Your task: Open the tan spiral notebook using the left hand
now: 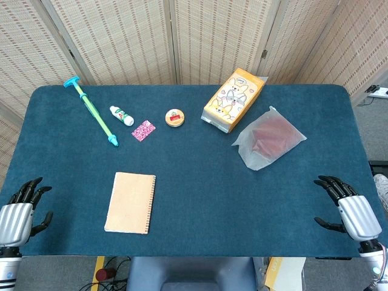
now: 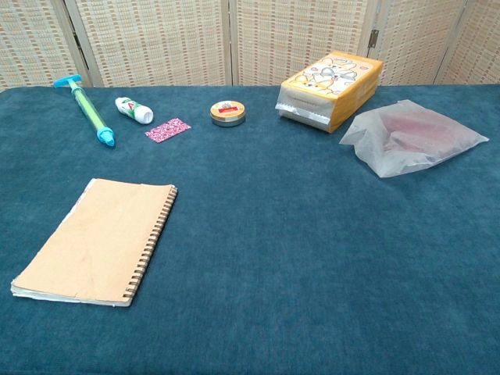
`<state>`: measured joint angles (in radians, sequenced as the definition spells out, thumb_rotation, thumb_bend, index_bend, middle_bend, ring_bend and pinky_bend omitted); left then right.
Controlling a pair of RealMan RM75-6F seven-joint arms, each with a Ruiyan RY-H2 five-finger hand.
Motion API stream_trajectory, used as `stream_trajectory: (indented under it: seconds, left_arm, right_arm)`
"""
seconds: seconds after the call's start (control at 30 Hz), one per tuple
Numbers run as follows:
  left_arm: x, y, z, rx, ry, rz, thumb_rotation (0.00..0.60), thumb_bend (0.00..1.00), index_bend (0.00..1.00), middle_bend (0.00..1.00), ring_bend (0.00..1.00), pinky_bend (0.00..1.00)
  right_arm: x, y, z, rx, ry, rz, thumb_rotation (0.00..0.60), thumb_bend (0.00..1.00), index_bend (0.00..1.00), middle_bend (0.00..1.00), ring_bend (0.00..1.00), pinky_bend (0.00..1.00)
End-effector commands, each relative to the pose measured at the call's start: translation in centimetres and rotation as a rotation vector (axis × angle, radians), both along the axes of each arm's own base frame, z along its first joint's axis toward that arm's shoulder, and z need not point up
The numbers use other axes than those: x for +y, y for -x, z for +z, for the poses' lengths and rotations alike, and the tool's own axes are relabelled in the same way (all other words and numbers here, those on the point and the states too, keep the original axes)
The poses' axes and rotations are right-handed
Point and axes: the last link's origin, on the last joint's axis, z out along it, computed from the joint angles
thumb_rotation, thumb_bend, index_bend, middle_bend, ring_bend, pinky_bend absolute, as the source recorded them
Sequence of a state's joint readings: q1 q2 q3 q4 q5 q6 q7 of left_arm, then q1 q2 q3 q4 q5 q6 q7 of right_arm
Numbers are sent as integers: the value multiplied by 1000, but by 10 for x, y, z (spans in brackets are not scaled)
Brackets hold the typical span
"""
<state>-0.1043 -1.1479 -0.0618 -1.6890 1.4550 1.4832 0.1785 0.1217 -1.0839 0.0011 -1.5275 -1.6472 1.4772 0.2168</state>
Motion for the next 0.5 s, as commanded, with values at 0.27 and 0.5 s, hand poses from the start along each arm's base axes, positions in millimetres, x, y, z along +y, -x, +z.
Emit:
stream_trajectory:
  seconds: [0.27,0.5]
  left_arm:
    - [3,4,-1,13,-25,13,600,382,271,123,122,271]
    - [18,12,-5,37,13,-54,600,382,274,124,122,271]
  right_arm:
    - [-1,-1,4,2,16,3,600,122,167,171,127,217]
    - [0,-5,8,8,34,22,600,122,167,164,127,217]
